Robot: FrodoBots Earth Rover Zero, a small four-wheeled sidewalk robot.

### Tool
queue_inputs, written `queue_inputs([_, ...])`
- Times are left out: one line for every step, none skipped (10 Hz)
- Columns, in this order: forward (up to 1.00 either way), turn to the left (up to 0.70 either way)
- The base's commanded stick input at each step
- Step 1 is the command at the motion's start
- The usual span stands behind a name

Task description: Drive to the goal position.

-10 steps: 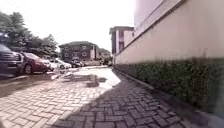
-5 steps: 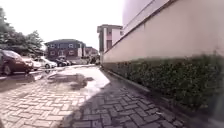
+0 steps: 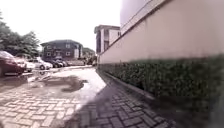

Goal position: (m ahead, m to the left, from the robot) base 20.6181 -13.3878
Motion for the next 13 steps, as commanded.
queue_inputs([0.69,0.01])
queue_inputs([0.69,0.03])
queue_inputs([0.69,0.03])
queue_inputs([0.69,0.03])
queue_inputs([0.69,0.03])
queue_inputs([0.69,0.03])
queue_inputs([0.69,0.03])
queue_inputs([0.69,0.03])
queue_inputs([0.69,0.03])
queue_inputs([0.69,0.03])
queue_inputs([0.69,0.03])
queue_inputs([0.69,0.03])
queue_inputs([0.69,0.03])
